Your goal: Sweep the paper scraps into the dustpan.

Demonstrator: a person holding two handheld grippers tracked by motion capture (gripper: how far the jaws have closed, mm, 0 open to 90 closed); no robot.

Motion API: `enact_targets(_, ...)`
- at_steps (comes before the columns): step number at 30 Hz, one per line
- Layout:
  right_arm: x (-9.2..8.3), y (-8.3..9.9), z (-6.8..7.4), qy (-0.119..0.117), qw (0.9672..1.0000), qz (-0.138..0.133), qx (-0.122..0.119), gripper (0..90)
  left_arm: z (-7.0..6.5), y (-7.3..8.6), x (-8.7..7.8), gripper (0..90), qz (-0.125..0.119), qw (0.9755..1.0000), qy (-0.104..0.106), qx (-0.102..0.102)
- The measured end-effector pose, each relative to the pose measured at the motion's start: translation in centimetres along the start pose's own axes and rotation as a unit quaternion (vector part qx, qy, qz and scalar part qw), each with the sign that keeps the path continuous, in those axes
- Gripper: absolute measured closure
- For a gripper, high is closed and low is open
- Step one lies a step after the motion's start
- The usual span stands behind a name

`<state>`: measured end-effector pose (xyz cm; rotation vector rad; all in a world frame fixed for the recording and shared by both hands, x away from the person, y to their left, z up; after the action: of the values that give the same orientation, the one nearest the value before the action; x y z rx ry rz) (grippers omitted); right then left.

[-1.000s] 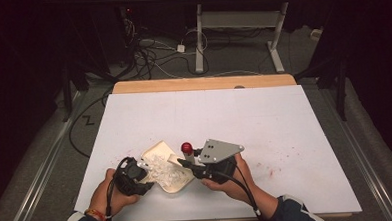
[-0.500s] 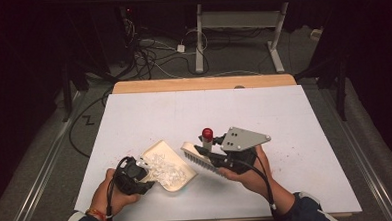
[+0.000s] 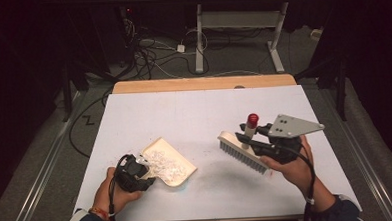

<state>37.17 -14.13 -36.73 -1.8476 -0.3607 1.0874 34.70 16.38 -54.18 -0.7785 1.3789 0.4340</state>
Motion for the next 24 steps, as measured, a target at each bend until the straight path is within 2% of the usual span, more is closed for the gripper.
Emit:
enact_targets(3, -1.6, 0.6, -1.1, 0.007, 0.9999, -0.005, 0.011, 70.1, 0.1, -0.3, 0.1, 63.5, -0.004, 1.0, -0.001, -0.005)
enact_targets(8, -3.4, 1.7, -2.3, 0.014, 0.9997, 0.001, 0.018, 70.1, 0.5, -0.3, 0.0, 63.5, -0.007, 0.9999, -0.003, -0.008)
enact_targets(18, -4.4, 5.2, -2.8, 0.003, 0.9989, 0.038, 0.027, 70.1, 1.4, -0.5, 0.1, 63.5, -0.022, 0.9992, -0.011, -0.031)
enact_targets(24, -5.2, 6.5, -2.6, -0.011, 0.9981, 0.046, 0.038, 70.1, 1.6, -0.6, 0.0, 63.5, -0.032, 0.9985, -0.017, -0.041)
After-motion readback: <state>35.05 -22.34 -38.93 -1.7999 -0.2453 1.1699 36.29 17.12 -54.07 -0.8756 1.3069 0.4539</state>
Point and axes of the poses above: each handheld gripper's, and its own axes: x roughly forward along the jaws, y roughly out of its underside, z roughly to its left, the point moved 9 cm from there along x, roughly forward along the jaws, and after that the axes turned 11 degrees about z, right-handed, at the moved point
